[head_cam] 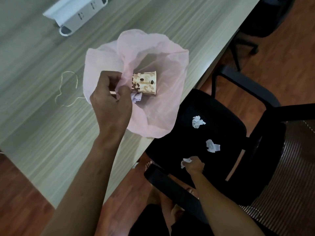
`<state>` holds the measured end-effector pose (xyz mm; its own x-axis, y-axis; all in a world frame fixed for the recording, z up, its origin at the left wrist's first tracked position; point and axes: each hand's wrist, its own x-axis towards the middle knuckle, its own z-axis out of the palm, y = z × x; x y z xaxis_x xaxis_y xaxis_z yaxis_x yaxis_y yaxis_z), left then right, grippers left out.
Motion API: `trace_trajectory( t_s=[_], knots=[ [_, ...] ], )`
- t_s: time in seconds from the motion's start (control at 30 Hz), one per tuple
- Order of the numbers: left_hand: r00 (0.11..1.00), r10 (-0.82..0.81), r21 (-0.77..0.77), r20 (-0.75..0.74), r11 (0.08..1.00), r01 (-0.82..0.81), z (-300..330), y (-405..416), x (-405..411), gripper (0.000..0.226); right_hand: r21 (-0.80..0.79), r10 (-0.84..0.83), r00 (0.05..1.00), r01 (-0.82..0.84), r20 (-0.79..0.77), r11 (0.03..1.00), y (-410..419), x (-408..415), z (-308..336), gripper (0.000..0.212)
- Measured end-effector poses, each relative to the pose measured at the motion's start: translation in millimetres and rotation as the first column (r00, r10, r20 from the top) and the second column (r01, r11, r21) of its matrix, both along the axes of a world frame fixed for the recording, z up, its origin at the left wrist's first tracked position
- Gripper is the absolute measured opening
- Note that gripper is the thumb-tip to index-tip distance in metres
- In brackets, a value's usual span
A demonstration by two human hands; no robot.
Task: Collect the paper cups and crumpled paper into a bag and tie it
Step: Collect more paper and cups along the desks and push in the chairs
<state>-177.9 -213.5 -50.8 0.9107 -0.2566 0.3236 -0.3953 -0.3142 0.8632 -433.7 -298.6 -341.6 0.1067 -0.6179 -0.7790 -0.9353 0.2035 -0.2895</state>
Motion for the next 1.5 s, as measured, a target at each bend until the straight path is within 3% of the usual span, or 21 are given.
trace_trajectory(
  t_s=[0.2,0.37,0.5,0.57,0.63,0.7,0.8,0.87,0.93,1.0,1.1,1.3,1.4,1.5],
  knots=[
    [1.000,0.000,-0.006,-0.026,1.000,0.000,-1,0,11,0.017,-0.091,0.019,1.000,-0.021,-0.017,0.996,-8,12,14,0.017],
    [0.999,0.018,0.024,-0.039,1.000,-0.017,-1,4,13,0.016,-0.106,-0.249,0.949,0.272,0.193,0.956,-27,41,59,0.014],
    [0.997,0.075,0.027,-0.018,0.997,-0.074,6,14,18,0.015,-0.108,-0.428,0.778,0.527,0.460,0.843,-57,68,121,0.018],
    [0.993,0.119,0.024,-0.006,0.993,-0.119,13,19,22,0.013,-0.096,-0.454,0.649,0.630,0.611,0.771,-75,81,165,0.023],
    [0.982,0.190,0.027,0.004,0.981,-0.190,21,22,27,0.016,-0.110,-0.383,0.530,0.681,0.757,0.724,-90,97,212,0.026],
    [0.970,0.241,0.030,0.030,0.970,-0.241,28,24,31,0.017,-0.197,-0.211,0.491,0.654,0.845,0.730,-92,116,255,0.024],
    [0.976,0.210,0.022,0.062,0.977,-0.212,33,22,35,0.016,-0.364,0.077,0.548,0.437,0.833,0.822,-74,156,295,0.022],
    [0.983,0.167,0.019,0.071,0.986,-0.168,35,18,36,0.016,-0.331,0.250,0.592,0.030,0.766,0.943,-57,181,311,0.025],
    [0.986,0.147,0.017,0.080,0.989,-0.149,36,12,34,0.017,-0.289,0.423,0.628,-0.309,0.654,0.906,-49,194,317,0.024],
    [0.988,0.135,0.014,0.079,0.991,-0.137,36,7,32,0.017,-0.326,0.422,0.639,-0.270,0.644,0.906,-54,193,315,0.017],
    [0.994,0.086,0.014,0.066,0.996,-0.087,33,-2,27,0.016,-0.352,0.268,0.643,0.002,0.717,0.936,-70,177,303,0.009],
    [1.000,-0.009,0.049,0.021,0.999,0.008,16,-23,17,0.009,-0.429,-0.087,0.790,0.418,0.607,0.801,-97,120,215,0.014],
    [0.997,-0.071,0.058,0.039,0.996,0.069,7,-34,10,0.006,-0.399,-0.190,0.876,0.383,0.444,0.833,-98,87,147,0.006],
    [0.995,-0.100,0.037,0.020,0.994,0.099,-1,-43,2,0.004,-0.339,-0.181,0.967,0.234,0.181,0.911,-93,56,87,0.033]
  ],
)
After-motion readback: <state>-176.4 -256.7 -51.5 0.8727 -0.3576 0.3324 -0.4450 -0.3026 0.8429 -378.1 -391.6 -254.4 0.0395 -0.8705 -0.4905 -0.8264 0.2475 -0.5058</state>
